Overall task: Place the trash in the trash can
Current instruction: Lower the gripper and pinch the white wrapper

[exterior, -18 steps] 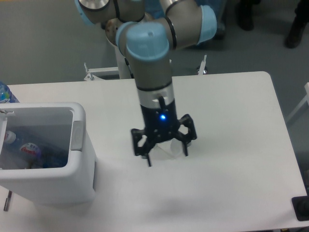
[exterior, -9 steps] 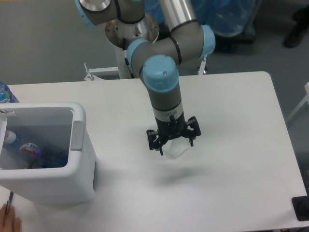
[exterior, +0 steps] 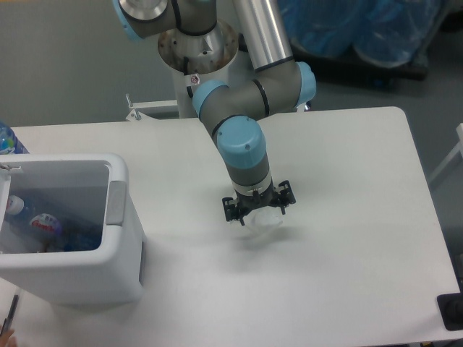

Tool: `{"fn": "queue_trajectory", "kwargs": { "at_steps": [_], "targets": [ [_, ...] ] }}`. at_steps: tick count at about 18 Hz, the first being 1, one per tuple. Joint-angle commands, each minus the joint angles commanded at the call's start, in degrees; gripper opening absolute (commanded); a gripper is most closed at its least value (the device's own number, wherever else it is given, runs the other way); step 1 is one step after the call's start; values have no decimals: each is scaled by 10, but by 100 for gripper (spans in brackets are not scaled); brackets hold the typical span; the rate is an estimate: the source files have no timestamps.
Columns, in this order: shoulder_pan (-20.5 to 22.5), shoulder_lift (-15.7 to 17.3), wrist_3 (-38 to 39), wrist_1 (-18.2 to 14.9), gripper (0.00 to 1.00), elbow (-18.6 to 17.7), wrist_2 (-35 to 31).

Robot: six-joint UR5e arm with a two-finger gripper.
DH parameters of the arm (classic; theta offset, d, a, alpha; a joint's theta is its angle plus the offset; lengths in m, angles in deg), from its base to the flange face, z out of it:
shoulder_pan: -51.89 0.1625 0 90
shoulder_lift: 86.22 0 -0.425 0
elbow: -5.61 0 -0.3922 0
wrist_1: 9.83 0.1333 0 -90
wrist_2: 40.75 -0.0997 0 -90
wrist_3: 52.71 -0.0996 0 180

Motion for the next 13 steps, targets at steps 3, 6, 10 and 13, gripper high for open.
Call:
{"fn": "queue_trajectory", "kwargs": {
  "at_steps": [3, 6, 10, 13],
  "targets": [
    [-2, 1, 0, -18, 74, -1, 0],
    [-2, 1, -1, -23, 39, 3, 1],
    [-1, 3, -1, -25, 0, 6, 7],
    [2, 5, -1, -24, 0, 8, 8]
  ]
}}
